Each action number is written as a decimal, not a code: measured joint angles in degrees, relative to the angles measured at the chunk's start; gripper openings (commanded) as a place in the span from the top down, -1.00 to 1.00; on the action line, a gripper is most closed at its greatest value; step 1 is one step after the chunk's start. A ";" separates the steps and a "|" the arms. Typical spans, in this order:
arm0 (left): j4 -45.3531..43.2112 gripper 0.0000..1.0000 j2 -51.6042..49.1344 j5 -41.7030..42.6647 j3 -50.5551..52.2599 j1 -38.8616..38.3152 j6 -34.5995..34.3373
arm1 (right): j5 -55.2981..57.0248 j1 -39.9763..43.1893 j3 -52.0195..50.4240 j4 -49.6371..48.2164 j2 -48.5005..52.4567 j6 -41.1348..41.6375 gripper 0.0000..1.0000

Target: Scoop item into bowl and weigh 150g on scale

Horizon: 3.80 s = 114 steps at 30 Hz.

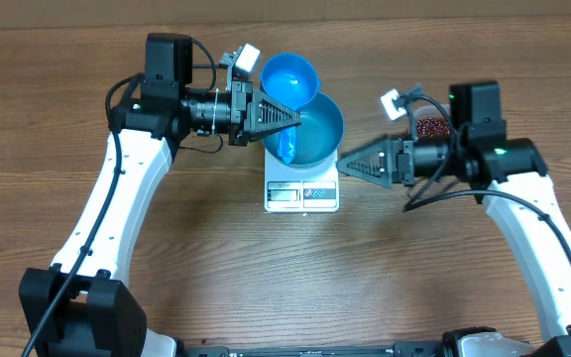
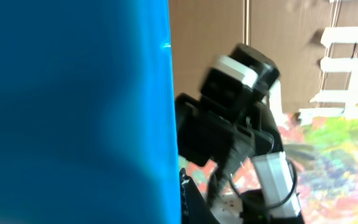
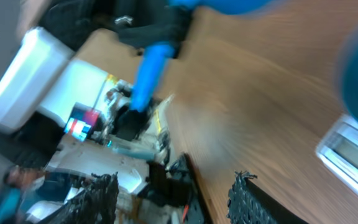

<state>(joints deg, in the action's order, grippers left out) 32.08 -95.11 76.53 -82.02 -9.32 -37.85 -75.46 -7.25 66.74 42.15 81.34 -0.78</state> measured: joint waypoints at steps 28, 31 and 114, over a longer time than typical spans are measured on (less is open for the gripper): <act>-27.91 0.92 -0.04 2.36 0.35 -4.31 -22.27 | 9.16 -10.25 0.02 -38.53 0.15 41.13 0.17; -28.24 0.92 -0.04 2.56 0.35 -4.31 -22.29 | 10.45 -10.25 0.02 -38.51 0.15 41.72 0.21; 18.14 0.92 0.63 -71.45 7.61 -24.90 34.88 | 80.98 7.58 19.15 26.43 9.31 6.19 0.93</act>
<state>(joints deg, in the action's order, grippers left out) 50.22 -94.48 5.08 -74.41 -34.22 -2.96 5.52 0.34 85.89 68.58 90.65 5.41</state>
